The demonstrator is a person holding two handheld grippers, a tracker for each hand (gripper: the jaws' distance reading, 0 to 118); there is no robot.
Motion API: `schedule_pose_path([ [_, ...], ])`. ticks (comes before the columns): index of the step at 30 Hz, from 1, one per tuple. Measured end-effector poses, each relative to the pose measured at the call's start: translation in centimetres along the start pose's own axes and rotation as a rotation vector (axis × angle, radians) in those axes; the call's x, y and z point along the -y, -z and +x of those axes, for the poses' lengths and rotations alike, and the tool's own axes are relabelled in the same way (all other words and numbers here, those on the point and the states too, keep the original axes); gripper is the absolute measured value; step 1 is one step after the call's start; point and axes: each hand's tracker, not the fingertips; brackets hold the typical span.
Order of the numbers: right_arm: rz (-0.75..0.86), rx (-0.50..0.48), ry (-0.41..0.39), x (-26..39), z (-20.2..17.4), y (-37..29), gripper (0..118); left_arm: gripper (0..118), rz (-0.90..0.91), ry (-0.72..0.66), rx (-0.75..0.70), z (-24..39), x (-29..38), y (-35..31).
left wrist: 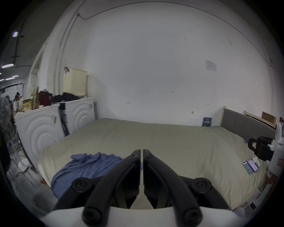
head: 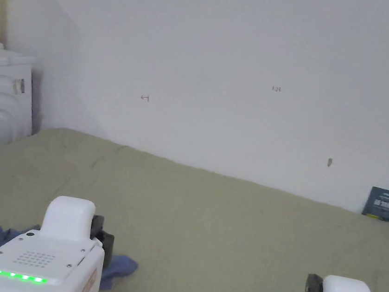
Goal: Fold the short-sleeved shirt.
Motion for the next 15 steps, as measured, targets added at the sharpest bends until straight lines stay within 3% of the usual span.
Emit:
schedule_pose_path([
  [9,-0.012,-0.337,-0.017,-0.1,-12.2,2.6,0,2,-0.036,-0.004,-0.318,-10.8,0.9,-5.3],
  [15,-0.023,-0.438,-0.038,0.2,-16.6,3.5,0,2,-0.071,-0.034,-0.432,-15.6,1.9,-7.1],
])
